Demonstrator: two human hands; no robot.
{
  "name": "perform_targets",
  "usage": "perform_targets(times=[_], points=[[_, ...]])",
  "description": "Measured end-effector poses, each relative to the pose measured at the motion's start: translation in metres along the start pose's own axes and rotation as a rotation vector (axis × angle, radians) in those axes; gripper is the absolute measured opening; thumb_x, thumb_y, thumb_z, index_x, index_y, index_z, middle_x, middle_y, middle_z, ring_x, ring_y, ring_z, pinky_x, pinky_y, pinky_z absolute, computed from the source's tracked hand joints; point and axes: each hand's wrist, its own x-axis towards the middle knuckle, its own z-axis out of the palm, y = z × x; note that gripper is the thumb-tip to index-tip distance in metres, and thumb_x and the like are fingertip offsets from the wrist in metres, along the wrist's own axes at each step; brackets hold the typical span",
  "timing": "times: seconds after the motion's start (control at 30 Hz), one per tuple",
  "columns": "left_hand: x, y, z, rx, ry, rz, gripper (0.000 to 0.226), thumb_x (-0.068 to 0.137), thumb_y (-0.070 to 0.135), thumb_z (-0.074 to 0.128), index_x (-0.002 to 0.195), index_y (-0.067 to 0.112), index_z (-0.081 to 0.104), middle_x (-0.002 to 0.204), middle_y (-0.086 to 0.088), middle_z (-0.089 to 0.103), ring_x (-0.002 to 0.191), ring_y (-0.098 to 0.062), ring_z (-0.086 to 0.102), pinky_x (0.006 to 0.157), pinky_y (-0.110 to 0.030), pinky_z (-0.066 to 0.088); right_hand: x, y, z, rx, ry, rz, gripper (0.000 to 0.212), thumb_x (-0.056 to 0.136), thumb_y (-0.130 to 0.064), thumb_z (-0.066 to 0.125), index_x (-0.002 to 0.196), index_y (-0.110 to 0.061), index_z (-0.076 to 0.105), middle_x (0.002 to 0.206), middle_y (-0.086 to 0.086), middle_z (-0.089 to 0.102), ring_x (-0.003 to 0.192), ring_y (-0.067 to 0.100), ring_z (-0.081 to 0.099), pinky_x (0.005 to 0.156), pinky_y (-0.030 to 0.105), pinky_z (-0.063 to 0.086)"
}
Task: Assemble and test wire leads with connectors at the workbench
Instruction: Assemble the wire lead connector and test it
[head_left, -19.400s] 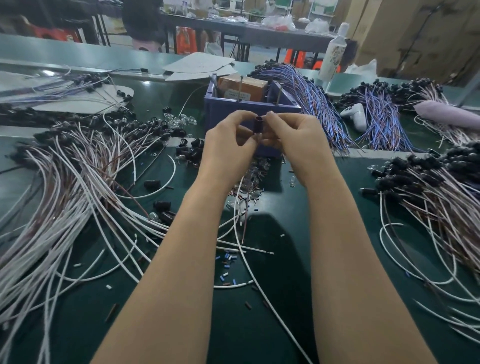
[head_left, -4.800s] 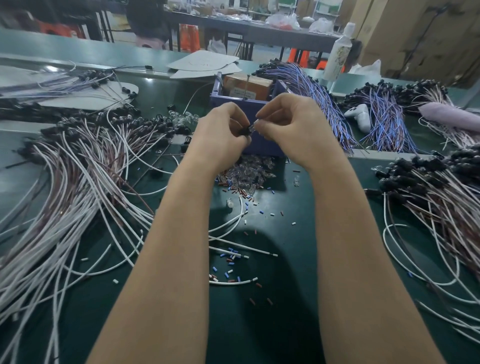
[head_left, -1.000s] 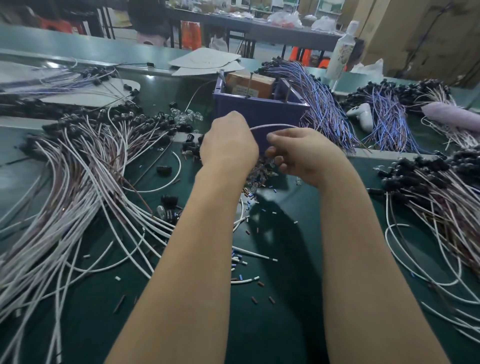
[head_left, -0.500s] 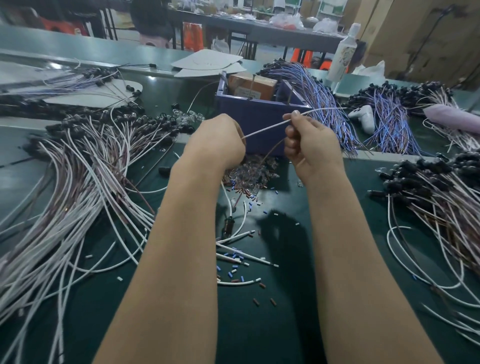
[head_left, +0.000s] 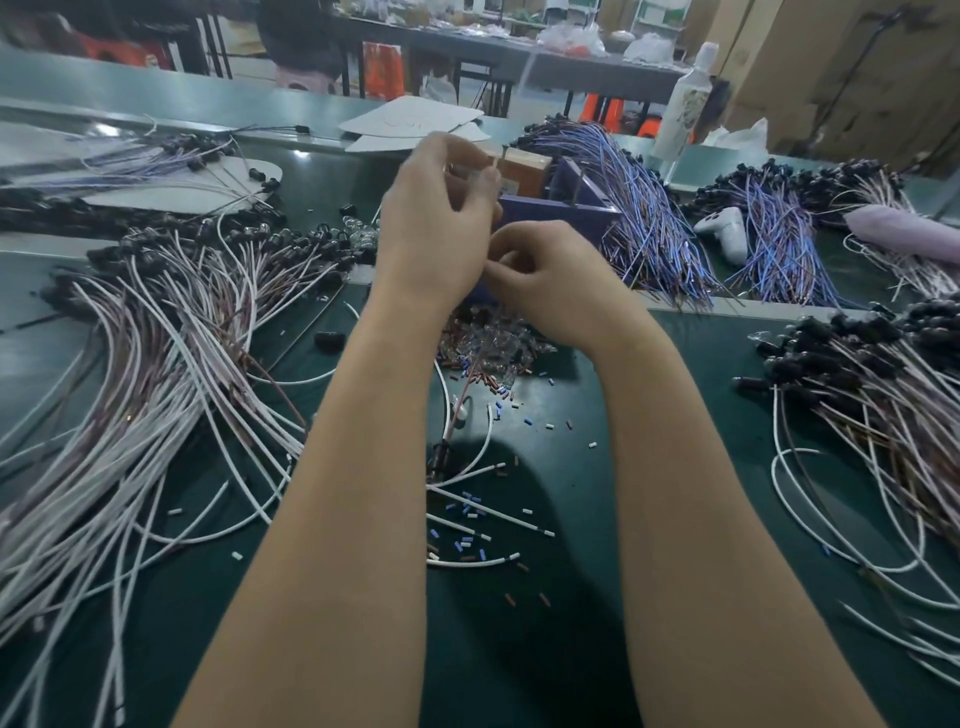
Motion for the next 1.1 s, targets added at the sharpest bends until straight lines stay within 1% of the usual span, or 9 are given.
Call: perform_targets(times=[0.13,0.23,0.33,0.4,0.47,0.53,0.7,0.8,1.1], points=[[0.005,-0.004,-0.006,0.086,0.156,-0.029,0.02,0.098,0.019,0.046,0.102,0.008,0.062,0.089,-0.001,0.063,0.08,-0.013,0.058,0.081,-0.029,0.05,0.002,0.014,0.001,0.334,0.022,0.155,0.019,0.092,0.002,0.051,0.108,-0.001,0.061,0.082,0.009,0.067,0.068,0.014,0.065,0.071,0.023,0.058],[0.009,-0.013,-0.012,0.169,0.116,-0.165,0.022,0.098,0.017,0.042,0.107,0.005,0.058,0.104,-0.011,0.066,0.097,-0.026,0.063,0.089,-0.04,0.051,0.004,0.024,0.002,0.461,0.143,0.256,0.022,0.097,0.004,0.04,0.106,0.003,0.06,0.079,0.01,0.065,0.063,0.014,0.064,0.063,0.02,0.057],[0.007,-0.02,-0.013,0.218,-0.001,-0.289,0.02,0.098,0.017,0.041,0.107,0.005,0.056,0.104,-0.017,0.067,0.1,-0.031,0.064,0.09,-0.041,0.052,0.005,0.035,0.003,0.446,0.254,0.303,0.021,0.1,-0.006,0.04,0.098,-0.013,0.06,0.078,0.013,0.065,0.055,0.016,0.062,0.054,0.022,0.054],[0.006,-0.021,-0.011,0.234,-0.069,-0.328,0.02,0.098,0.015,0.04,0.104,0.005,0.055,0.091,-0.014,0.069,0.081,-0.022,0.066,0.074,-0.028,0.054,0.005,0.04,0.003,0.51,0.292,0.339,0.019,0.101,-0.01,0.038,0.104,-0.018,0.056,0.076,0.014,0.065,0.054,0.018,0.062,0.052,0.023,0.053],[0.004,-0.019,-0.007,0.221,-0.166,-0.372,0.018,0.099,0.01,0.035,0.1,0.002,0.052,0.078,-0.012,0.067,0.049,-0.008,0.06,0.044,-0.013,0.044,0.006,0.043,0.005,0.62,0.328,0.362,0.015,0.101,-0.009,0.039,0.111,-0.015,0.049,0.071,0.012,0.064,0.052,0.015,0.062,0.051,0.021,0.052],[0.002,-0.017,-0.004,0.194,-0.265,-0.418,0.02,0.098,0.005,0.032,0.096,-0.004,0.05,0.073,-0.015,0.065,0.031,-0.002,0.051,0.031,-0.01,0.033,0.008,0.044,0.01,0.71,0.383,0.38,0.012,0.099,-0.003,0.042,0.111,-0.006,0.045,0.068,0.01,0.063,0.049,0.01,0.061,0.051,0.018,0.052],[-0.001,-0.018,0.0,0.177,-0.393,-0.463,0.028,0.097,-0.001,0.029,0.078,-0.005,0.049,0.063,-0.013,0.067,0.032,-0.005,0.053,0.033,-0.011,0.037,0.008,0.05,0.016,0.846,0.474,0.414,0.01,0.094,0.007,0.047,0.099,0.004,0.055,0.074,0.01,0.062,0.061,0.011,0.063,0.058,0.015,0.054],[-0.002,-0.015,0.001,0.163,-0.418,-0.445,0.024,0.098,0.002,0.028,0.086,-0.003,0.048,0.076,-0.017,0.07,0.043,-0.012,0.058,0.041,-0.016,0.043,0.004,0.051,0.018,0.774,0.477,0.405,0.013,0.096,-0.002,0.048,0.09,-0.009,0.057,0.075,0.011,0.063,0.049,0.008,0.062,0.051,0.017,0.051],[-0.004,-0.015,0.005,0.129,-0.458,-0.416,0.02,0.102,0.012,0.027,0.097,0.002,0.044,0.077,-0.015,0.072,0.051,-0.014,0.062,0.047,-0.018,0.047,0.006,0.051,0.02,0.636,0.537,0.411,0.01,0.097,-0.007,0.048,0.105,-0.004,0.053,0.072,0.002,0.066,0.055,0.007,0.054,0.055,0.019,0.046]])
